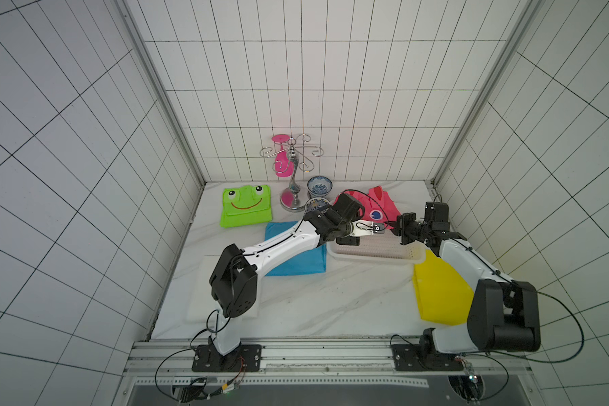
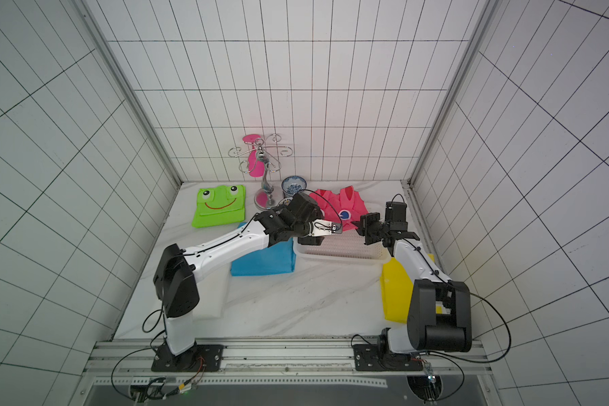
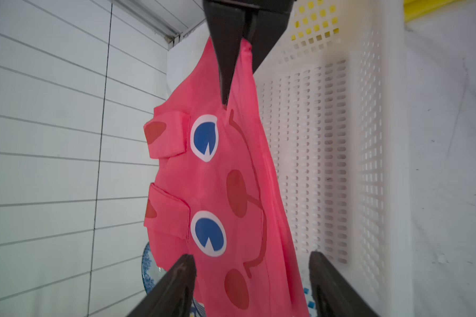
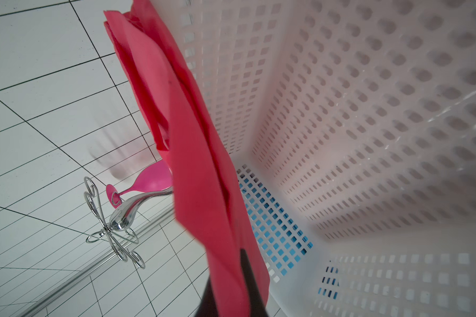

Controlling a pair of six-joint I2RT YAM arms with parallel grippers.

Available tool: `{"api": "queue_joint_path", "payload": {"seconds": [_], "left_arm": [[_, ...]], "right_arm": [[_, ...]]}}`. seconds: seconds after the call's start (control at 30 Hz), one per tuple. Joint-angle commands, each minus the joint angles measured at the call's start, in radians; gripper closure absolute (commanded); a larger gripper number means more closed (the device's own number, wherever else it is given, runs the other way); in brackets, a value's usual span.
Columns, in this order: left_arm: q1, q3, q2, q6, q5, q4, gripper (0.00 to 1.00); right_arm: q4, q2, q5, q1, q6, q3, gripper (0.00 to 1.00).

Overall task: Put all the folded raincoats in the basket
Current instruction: Place the raincoat in the basket.

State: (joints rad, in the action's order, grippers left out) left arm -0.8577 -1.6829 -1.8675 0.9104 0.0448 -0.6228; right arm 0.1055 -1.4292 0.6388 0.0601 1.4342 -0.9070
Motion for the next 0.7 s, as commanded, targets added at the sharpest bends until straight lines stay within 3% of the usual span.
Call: {"api": "queue_joint_path", "payload": {"seconds": [0.0, 0.27, 0.57, 0.67], "left_arm": [[0.033, 0.048, 0.107, -0.088, 0.126, -0.109, 0.23], [0.158, 0.173, 0.313, -0.186, 0.302, -0.202, 0.22], [0.441, 0.450, 0.524, -0.290, 0.458, -0.166, 0.22], [0.541, 0.541, 0.590, -0.297, 0.493, -0.151, 0.22]], "right_arm": [[0.081, 0.051, -0.016, 0.003, -0.082, 0.016, 1.00], [0.069, 0.092, -0.020, 0.003, -0.109, 0.108, 1.00], [0.087, 0.089, -0.044, 0.007, -0.161, 0.198, 1.00], [0.102, 0.096, -0.062, 0.007, -0.195, 0.196, 0.77]]}}
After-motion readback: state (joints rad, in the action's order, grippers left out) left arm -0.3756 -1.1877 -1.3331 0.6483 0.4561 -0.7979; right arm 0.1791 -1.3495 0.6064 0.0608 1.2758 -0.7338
